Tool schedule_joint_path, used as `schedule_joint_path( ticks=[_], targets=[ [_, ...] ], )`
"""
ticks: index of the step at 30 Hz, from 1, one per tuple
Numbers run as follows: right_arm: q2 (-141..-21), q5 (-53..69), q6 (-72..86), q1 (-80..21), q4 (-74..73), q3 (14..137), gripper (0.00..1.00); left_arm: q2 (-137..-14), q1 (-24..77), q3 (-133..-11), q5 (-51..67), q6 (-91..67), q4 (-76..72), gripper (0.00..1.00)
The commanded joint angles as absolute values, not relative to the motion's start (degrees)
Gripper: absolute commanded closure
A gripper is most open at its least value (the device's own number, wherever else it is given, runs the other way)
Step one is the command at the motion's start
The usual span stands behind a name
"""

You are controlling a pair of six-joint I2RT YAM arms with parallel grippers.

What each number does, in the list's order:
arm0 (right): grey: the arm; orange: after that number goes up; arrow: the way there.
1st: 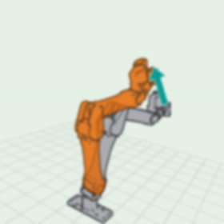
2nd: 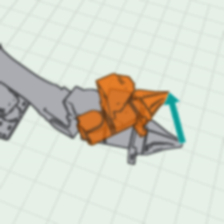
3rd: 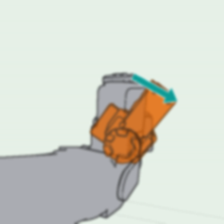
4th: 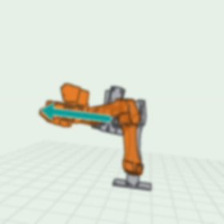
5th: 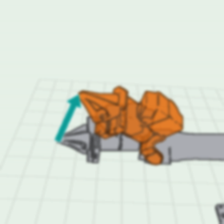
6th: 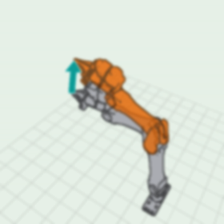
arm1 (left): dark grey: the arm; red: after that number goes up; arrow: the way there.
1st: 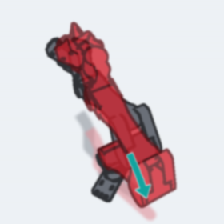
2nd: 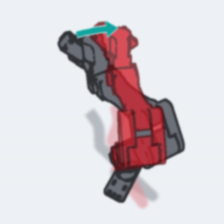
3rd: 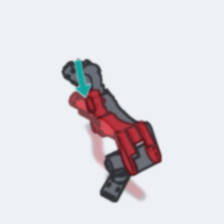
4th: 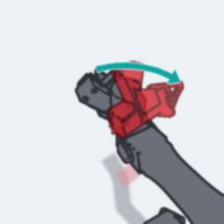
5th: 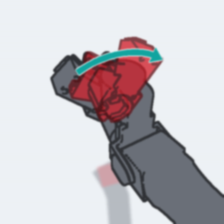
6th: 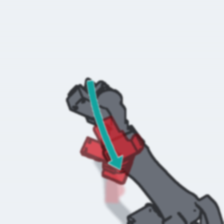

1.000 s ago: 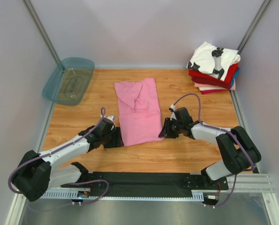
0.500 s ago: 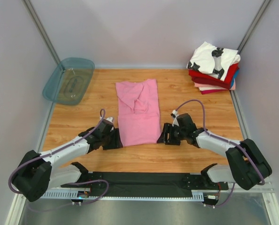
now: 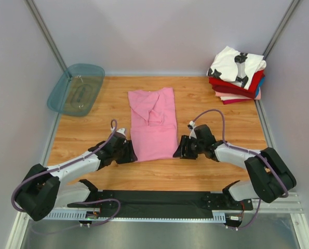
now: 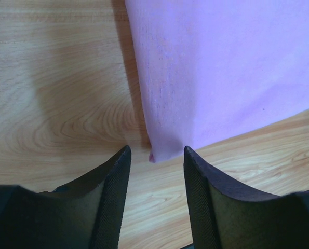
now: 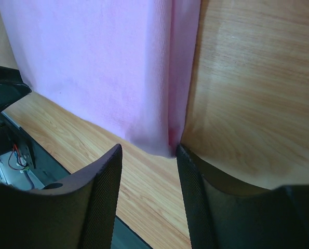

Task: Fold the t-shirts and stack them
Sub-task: Fold the tshirt

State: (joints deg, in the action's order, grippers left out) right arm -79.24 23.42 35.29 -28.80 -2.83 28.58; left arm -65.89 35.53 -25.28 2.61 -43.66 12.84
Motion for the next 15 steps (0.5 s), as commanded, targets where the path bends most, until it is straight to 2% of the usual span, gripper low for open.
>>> schedule_joint_path(
  ticks=[1,3,6,7,9,10,12,13,15],
  targets=[
    [-83.0,19.9,34.4,-28.9,-5.3,26.4,0.51,-66.6,35.7,-22.3,2.8,-44.5,12.2,0.48],
    [-83.6,20.3,34.5,-28.9,-4.8,26.2,0.55,-67.0,35.8,-21.6,3.0,-44.6,11.5,0.5],
    [-83.5,20.2,34.4,-28.9,-4.7,26.3,0.64,-68.3,35.7,-21.5,3.3,-45.0,10.7,0.6],
    [-83.4,20.2,34.4,-28.9,-4.7,26.2,0.68,-68.6,35.8,-21.4,3.9,-45.1,9.9,0.67],
    [-83.5,20.2,34.4,-29.0,-4.8,26.3,0.73,-69.7,35.8,-21.3,4.2,-45.3,9.0,0.73],
    [-83.8,20.2,34.5,-28.9,-4.7,26.4,0.79,-70.0,35.9,-21.4,4.4,-45.3,8.5,0.81],
    [-83.8,20.4,34.4,-28.9,-4.7,26.4,0.87,-70.8,35.8,-21.3,4.4,-45.4,8.3,0.9],
    [-83.7,20.5,34.5,-28.9,-4.7,26.3,0.95,-70.8,35.8,-21.4,4.6,-45.3,8.4,0.98],
    [-83.4,20.7,34.4,-29.0,-5.1,26.4,1.0,-70.4,35.9,-21.7,4.3,-45.2,9.2,1.0]
  ],
)
